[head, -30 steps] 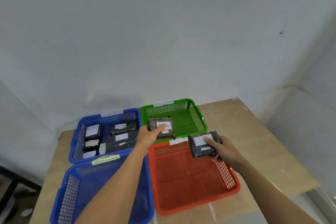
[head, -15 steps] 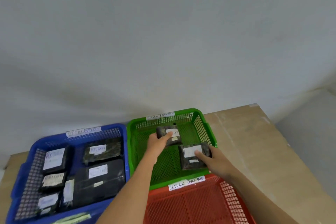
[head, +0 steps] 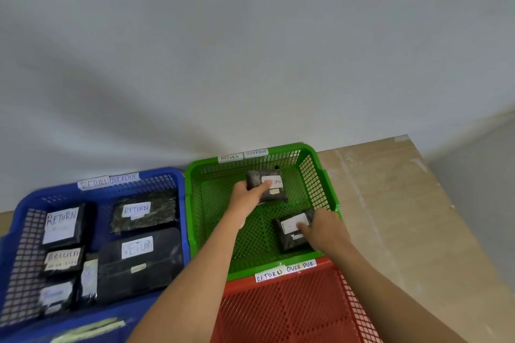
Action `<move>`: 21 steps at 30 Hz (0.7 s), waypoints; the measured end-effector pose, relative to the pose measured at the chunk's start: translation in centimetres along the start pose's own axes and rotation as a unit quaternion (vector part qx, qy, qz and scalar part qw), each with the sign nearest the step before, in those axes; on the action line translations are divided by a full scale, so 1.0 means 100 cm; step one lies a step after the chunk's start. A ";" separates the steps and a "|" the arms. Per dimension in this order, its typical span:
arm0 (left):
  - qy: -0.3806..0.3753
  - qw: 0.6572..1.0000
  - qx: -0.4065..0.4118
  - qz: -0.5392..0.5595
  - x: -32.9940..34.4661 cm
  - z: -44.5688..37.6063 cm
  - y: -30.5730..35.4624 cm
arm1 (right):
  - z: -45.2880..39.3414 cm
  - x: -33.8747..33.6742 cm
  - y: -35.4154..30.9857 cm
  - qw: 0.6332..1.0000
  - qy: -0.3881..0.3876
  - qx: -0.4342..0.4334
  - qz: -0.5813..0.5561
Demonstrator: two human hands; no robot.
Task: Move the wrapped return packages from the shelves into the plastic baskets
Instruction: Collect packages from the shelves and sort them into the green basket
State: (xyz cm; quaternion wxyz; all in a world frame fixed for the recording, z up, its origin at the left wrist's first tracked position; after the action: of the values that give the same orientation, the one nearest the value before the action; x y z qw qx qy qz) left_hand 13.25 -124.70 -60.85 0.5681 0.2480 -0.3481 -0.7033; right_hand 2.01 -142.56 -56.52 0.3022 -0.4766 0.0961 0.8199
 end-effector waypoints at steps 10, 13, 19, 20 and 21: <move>0.022 1.000 0.014 0.014 -0.006 0.005 -0.002 | 0.024 0.003 -0.030 0.984 0.068 -0.019 0.164; 0.023 1.000 0.015 0.006 0.000 0.006 -0.003 | 0.023 0.004 -0.027 0.986 0.067 -0.016 0.149; 0.006 0.998 0.000 -0.057 0.024 -0.001 -0.007 | 0.022 -0.013 -0.014 0.995 0.073 -0.033 0.056; -0.009 0.997 -0.010 -0.074 0.029 -0.002 -0.009 | 0.021 -0.018 -0.008 0.996 0.072 -0.039 0.035; -0.025 0.996 -0.019 -0.086 0.034 -0.003 -0.010 | 0.019 -0.022 -0.002 0.996 0.072 -0.043 0.018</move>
State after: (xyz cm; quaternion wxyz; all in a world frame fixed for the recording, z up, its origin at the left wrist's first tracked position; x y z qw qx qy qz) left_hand 12.04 -127.97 -61.64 0.5012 0.2487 -0.3259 -0.7621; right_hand 1.58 -142.43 -53.64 0.2587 -0.5447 0.0911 0.7926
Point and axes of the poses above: each hand's wrist, its own z-axis away from the middle knuckle, its own x-axis out of the palm, y = z × x, the point moved 6 cm from there along -z, towards the middle knuckle, and after that the axes turned 2 degrees about z, right-handed, at the moved point
